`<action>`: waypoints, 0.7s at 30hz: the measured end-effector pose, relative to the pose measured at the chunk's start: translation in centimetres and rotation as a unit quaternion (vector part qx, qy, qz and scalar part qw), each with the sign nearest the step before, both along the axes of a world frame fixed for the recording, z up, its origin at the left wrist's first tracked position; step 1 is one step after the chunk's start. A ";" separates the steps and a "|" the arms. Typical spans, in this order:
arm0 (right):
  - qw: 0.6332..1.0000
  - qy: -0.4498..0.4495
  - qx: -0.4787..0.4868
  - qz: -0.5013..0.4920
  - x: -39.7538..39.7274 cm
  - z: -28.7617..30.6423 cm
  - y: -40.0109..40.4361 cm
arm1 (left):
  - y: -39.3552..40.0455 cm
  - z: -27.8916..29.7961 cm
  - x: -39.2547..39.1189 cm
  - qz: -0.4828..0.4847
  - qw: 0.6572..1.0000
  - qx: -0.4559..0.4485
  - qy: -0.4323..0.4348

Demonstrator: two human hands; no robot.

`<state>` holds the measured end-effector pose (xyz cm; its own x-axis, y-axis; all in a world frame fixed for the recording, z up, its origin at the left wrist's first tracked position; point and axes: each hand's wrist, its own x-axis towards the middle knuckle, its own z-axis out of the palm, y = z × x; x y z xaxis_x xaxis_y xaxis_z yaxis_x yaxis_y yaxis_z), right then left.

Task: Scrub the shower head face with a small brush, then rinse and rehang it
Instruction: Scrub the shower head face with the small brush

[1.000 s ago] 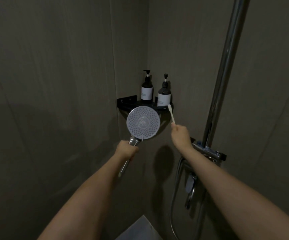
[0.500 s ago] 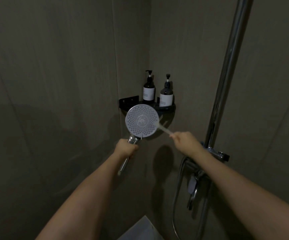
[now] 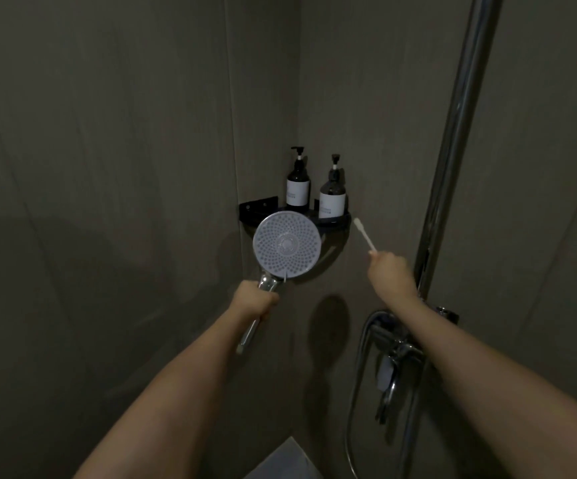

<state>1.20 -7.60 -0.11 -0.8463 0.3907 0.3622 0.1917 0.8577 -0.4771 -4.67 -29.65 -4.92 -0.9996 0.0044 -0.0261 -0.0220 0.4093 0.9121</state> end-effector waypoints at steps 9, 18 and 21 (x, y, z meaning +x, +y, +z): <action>0.988 -0.084 -0.011 0.129 0.2 0.0 -4.9 | 0.1 0.3 0.4 -0.009 1.000 -0.024 0.003; 0.983 -0.072 -0.107 0.128 0.0 2.1 -5.0 | -0.5 0.6 0.5 0.002 1.000 -0.029 0.002; 0.970 -0.165 0.011 0.181 -0.2 1.3 -5.9 | -0.8 0.7 0.6 0.005 0.999 -0.037 0.008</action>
